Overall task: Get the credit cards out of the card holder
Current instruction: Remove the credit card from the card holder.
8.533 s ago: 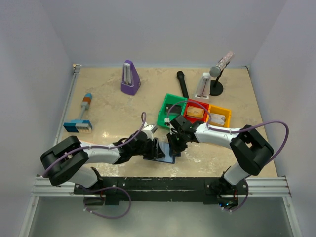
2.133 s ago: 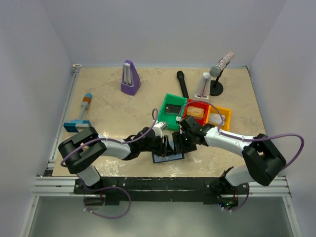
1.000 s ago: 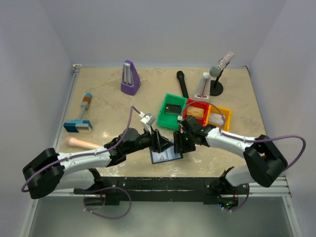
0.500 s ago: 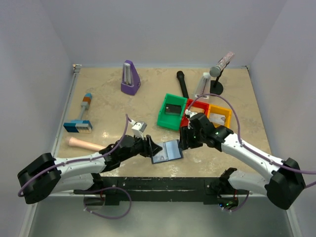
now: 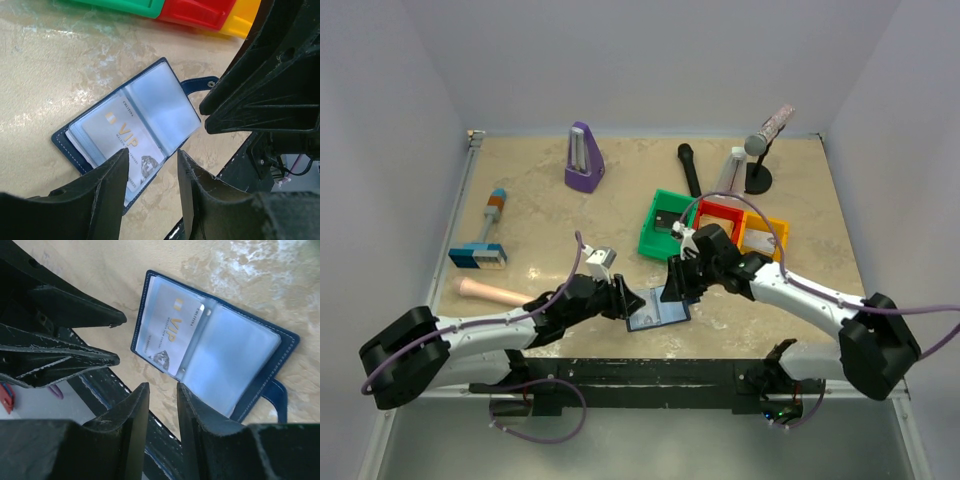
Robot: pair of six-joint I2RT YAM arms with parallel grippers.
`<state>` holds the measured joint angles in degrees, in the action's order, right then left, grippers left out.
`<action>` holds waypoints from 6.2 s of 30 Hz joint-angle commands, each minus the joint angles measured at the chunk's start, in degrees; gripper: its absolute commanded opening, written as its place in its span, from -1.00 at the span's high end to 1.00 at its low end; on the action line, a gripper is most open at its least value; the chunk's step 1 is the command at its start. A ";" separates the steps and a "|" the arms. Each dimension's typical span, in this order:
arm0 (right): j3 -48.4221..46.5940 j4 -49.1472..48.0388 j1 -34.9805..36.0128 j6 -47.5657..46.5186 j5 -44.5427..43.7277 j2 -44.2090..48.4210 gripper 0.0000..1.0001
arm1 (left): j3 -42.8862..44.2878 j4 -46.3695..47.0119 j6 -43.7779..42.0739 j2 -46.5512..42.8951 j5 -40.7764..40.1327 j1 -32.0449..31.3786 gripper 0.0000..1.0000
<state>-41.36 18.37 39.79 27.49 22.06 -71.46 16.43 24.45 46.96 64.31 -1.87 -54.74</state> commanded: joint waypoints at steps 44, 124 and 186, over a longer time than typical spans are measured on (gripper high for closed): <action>5.24 -24.87 -0.59 9.69 10.01 -18.89 0.33 | 6.34 -9.24 6.92 13.73 -8.24 1.22 0.70; 8.23 -41.40 -5.34 21.91 20.74 -24.60 0.13 | -2.10 2.89 9.82 14.08 -8.33 0.78 1.00; 6.38 -33.14 -3.32 18.83 19.86 -18.36 0.20 | -7.11 15.89 9.47 12.15 -6.13 0.51 0.70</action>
<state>-35.27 -12.86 36.69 45.52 41.54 -91.44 8.71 39.22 57.45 76.40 -8.84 -53.80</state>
